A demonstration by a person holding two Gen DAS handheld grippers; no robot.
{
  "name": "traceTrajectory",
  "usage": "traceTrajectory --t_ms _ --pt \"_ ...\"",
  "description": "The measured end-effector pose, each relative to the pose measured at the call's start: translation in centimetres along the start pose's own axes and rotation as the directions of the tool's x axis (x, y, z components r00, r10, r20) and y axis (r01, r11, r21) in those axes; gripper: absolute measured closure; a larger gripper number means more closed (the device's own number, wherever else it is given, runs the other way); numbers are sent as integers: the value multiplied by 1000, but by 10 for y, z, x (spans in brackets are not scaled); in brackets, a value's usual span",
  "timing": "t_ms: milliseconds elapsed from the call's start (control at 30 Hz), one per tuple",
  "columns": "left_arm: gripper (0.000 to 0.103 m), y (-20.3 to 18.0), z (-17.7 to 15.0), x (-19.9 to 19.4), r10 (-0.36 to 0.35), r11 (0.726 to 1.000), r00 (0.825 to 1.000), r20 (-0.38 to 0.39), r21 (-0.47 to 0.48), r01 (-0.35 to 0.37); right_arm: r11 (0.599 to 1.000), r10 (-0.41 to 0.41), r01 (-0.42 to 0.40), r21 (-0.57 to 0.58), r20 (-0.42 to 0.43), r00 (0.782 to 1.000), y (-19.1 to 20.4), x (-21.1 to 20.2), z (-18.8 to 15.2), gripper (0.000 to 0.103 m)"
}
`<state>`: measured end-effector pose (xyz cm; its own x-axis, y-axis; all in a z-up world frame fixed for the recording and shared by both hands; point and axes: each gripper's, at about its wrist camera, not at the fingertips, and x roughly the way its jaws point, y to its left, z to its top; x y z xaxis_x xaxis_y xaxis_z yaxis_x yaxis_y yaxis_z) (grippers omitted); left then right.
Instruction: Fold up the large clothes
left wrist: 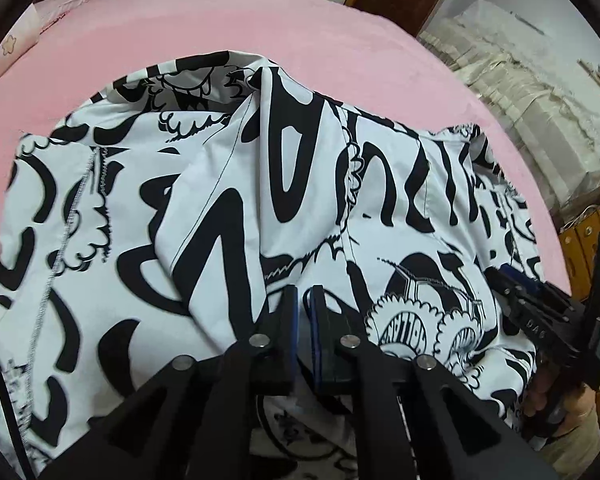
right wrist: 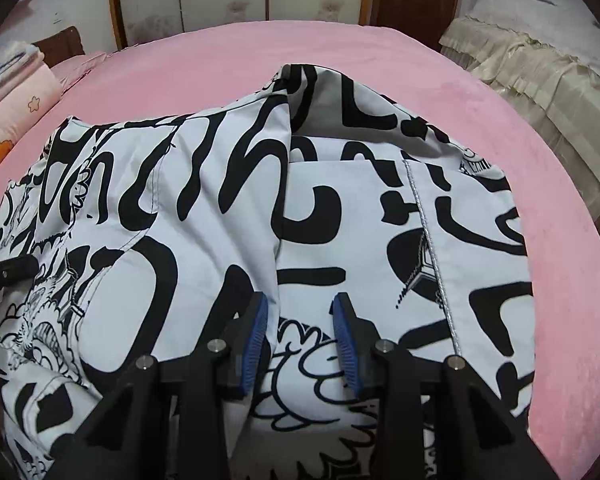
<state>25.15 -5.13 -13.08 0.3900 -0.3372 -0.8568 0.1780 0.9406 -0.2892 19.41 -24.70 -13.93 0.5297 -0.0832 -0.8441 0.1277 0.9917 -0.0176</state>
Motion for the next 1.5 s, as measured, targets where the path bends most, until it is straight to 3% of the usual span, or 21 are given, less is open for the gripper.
traceTrajectory --t_ms 33,100,133,167,567,900,1233,1300,1500 --pt "90 -3 0 -4 10 1000 1000 -7 4 -9 1000 3 -3 7 -2 1000 -2 -4 1 70" --pt "66 -8 -1 -15 32 999 999 -12 9 -32 1000 13 -13 22 -5 1000 2 -17 3 68" --pt "43 -10 -2 -23 57 998 998 -6 8 -57 999 20 -19 34 -9 1000 1 -24 4 67" --pt "32 -13 -4 -35 85 996 996 16 7 -85 998 33 -33 50 -10 999 1 -32 5 67" --pt "31 -38 -43 -153 170 981 977 130 69 -180 997 67 -70 43 79 995 9 -135 -15 67" --pt "30 -48 -98 -234 205 973 959 196 62 -221 992 111 -121 38 206 972 10 -232 -50 67" --pt "30 -30 -163 -271 228 972 948 222 9 -235 989 144 -148 -5 266 953 -1 -278 -105 51" --pt "29 -20 -178 -271 228 973 950 214 -5 -232 989 146 -147 -15 268 952 -4 -279 -119 46" --pt "29 20 -221 -265 186 983 969 164 -29 -183 982 187 -187 -25 250 950 -24 -276 -156 44"
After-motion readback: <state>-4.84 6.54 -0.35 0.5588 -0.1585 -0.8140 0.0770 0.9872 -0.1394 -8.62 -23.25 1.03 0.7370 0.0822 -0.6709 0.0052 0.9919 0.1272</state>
